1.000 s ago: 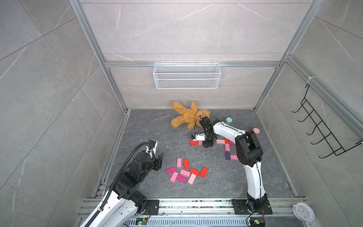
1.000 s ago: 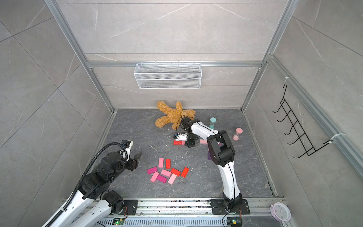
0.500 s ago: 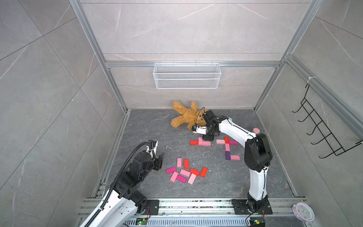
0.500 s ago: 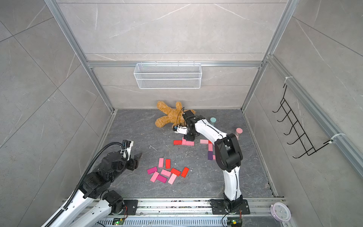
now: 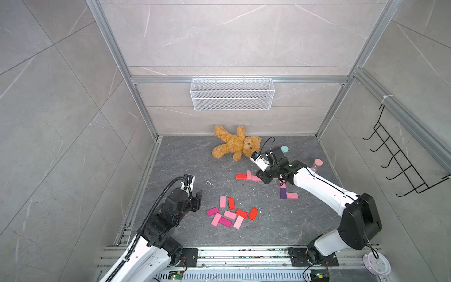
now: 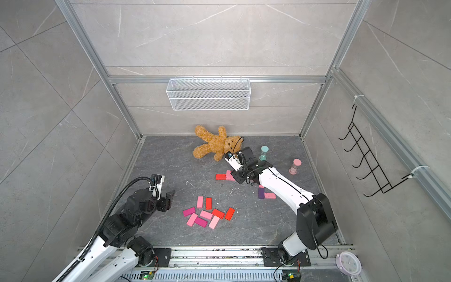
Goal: Assemble the letter t with building blocks
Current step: Pick up the building block from the center of the board.
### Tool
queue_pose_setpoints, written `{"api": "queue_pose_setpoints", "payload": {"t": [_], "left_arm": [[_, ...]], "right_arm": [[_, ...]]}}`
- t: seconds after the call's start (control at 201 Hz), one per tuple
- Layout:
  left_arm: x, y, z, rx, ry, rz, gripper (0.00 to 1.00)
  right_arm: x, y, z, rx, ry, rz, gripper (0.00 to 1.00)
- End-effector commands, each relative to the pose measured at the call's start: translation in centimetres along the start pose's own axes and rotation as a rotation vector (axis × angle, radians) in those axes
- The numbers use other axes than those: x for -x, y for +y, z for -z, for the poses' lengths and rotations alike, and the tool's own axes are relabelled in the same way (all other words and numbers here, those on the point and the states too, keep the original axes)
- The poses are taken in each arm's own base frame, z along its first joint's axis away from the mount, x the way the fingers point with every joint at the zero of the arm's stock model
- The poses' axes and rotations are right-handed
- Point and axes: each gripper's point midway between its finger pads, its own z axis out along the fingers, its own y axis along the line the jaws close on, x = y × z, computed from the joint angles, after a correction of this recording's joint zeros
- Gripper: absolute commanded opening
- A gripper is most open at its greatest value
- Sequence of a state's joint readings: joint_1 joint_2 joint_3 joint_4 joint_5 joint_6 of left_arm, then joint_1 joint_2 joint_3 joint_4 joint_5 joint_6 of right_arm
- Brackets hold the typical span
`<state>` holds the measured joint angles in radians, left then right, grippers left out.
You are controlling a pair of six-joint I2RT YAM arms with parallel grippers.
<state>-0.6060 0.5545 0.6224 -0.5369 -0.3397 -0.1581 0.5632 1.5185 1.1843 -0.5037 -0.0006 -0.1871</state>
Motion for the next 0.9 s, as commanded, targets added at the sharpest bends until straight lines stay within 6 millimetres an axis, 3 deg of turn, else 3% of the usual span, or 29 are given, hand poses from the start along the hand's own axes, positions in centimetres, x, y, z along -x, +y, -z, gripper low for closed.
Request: {"api": "queue_pose_setpoints", "payload": {"t": [0.0,0.199,0.339,0.682,0.891], "left_arm": [[1.1,1.2,0.7,0.056,-0.043,0.036,0.70],[1.0,2.4,1.6,0.106,-0.066,0.061,0.73],[1.1,2.6,1.9,0.114,-0.096,0.080,0.78],[0.9,2.2,1.3,0.104,-0.065,0.072,0.79],[1.0,2.1,1.3,0.093,-0.068,0.074,0.79]], "right_arm": [[-2.2,1.8,0.2,-0.017,0.049,-0.287,0.48],[-8.7,4.9,0.0,-0.096,0.173,-0.548,0.48],[-11.5,7.0,0.3,-0.167,0.218,-0.658,0.49],[-14.3,13.5,-1.8,-0.204,0.300,-0.686,0.52],[-15.0,14.0,-2.7,-0.218,0.282,-0.764,0.52]]}}
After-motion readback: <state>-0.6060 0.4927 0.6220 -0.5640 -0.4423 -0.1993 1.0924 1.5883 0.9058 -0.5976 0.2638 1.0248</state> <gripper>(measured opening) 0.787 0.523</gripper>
